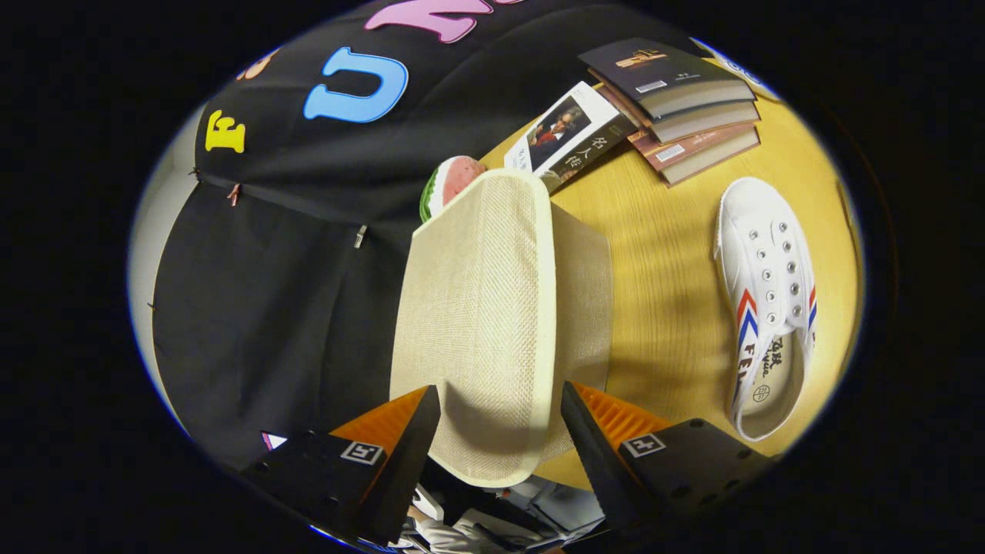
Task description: Open the storage box then place both shoes into the box .Put the left shoe in first, then the right shoe, with the right side of both shoes facing outward in a uniform manner.
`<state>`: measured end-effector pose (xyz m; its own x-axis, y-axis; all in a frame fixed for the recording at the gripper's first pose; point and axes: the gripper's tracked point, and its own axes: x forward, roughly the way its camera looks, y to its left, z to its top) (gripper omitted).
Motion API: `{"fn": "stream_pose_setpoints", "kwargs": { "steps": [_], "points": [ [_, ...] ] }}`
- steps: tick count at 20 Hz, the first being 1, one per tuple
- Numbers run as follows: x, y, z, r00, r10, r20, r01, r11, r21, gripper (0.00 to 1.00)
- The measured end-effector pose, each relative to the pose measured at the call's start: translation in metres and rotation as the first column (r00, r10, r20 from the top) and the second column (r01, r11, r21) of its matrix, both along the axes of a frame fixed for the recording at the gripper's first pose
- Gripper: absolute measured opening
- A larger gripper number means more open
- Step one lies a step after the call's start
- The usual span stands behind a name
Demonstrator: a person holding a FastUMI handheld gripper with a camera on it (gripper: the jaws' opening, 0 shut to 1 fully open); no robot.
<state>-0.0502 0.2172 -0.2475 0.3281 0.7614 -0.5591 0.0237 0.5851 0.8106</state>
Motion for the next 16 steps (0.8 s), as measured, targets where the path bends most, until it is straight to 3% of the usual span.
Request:
{"fn": "stream_pose_setpoints", "kwargs": {
  "steps": [3, 5, 8, 11, 16],
  "points": [
    [-0.0047, 0.0115, -0.0001, 0.999, 0.026, -0.026, -0.025, 0.999, 0.045, 0.96],
    [-0.0041, 0.0119, -0.0026, 0.999, 0.030, -0.042, -0.028, 0.999, 0.047, 0.78],
    [-0.0060, 0.0091, -0.0028, 0.995, 0.042, -0.093, -0.036, 0.997, 0.064, 0.69],
    [-0.0056, 0.0077, -0.0001, 0.992, 0.050, -0.117, -0.042, 0.997, 0.070, 0.50],
    [-0.0054, 0.0057, 0.0048, 0.988, 0.048, -0.149, -0.036, 0.996, 0.087, 0.27]
  ]
}}
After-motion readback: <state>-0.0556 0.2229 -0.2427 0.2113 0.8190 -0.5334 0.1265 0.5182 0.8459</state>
